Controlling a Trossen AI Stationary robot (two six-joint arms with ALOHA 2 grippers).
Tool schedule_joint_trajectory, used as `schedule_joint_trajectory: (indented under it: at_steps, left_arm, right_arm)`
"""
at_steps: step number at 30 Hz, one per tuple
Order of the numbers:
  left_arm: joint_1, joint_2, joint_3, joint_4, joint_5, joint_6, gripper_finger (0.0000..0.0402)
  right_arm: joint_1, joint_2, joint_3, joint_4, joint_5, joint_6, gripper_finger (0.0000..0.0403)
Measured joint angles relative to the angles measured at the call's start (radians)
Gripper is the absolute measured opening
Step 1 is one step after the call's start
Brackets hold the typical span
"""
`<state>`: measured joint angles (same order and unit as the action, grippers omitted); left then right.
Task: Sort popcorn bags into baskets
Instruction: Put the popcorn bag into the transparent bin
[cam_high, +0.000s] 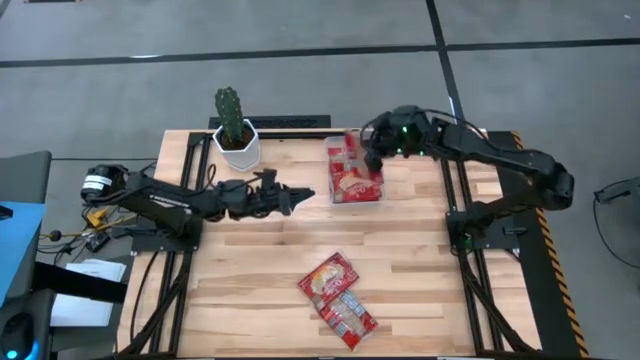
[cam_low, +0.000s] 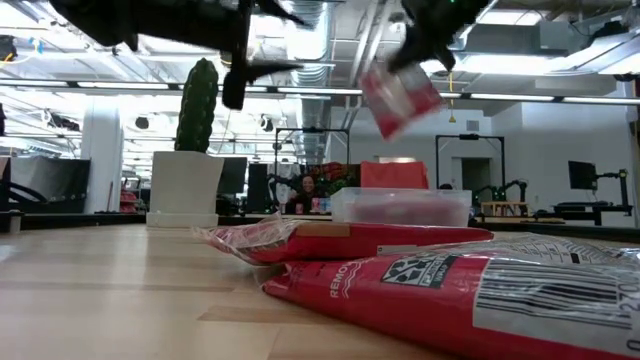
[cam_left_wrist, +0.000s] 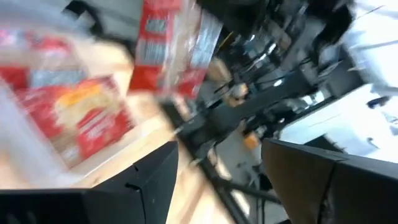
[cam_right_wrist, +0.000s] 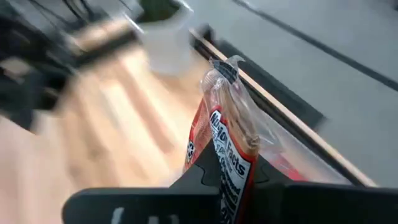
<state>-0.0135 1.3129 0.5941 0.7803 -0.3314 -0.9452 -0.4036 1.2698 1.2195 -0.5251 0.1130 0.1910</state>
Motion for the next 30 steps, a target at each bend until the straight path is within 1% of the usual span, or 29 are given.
schedule_joint_trajectory:
  at_steps: [2,4,6,13,15,17,20,25,30]
  left_arm:
    - [0.037,0.000,-0.001,-0.035,0.063,-0.029,0.0216]
    - [0.078,0.000,-0.001,-0.023,0.137,-0.040,0.0213]
    - [0.116,0.000,0.000,-0.018,0.190,-0.043,0.0210]
    - [0.206,-0.005,0.000,-0.019,0.397,-0.047,0.0208]
    - [0.226,-0.005,0.000,-0.018,0.436,-0.063,0.0208]
    - [0.244,-0.005,0.000,-0.019,0.460,-0.077,0.0208]
    - [0.266,-0.005,0.000,-0.016,0.470,-0.089,0.0208]
    - [0.288,-0.005,0.000,-0.012,0.476,-0.063,0.0208]
    - [0.319,-0.005,-0.001,-0.031,0.479,-0.062,0.0208]
  right_arm:
    - [-0.055,0.014,0.000,-0.024,-0.003,-0.053,0.0020]
    - [-0.099,0.030,0.001,-0.041,-0.002,-0.093,0.0023]
    - [-0.132,0.051,0.000,-0.066,-0.003,-0.140,0.0022]
    - [-0.137,0.169,0.001,-0.037,-0.005,-0.316,0.0023]
    - [-0.131,0.211,0.001,-0.019,0.007,-0.348,0.0025]
    - [-0.122,0.249,0.000,0.005,0.029,-0.381,0.0024]
    - [-0.099,0.299,0.001,0.063,0.066,-0.454,0.0022]
    - [-0.061,0.359,0.001,0.093,0.216,-0.605,0.0025]
    - [-0.026,0.405,0.001,0.146,0.342,-0.736,0.0026]
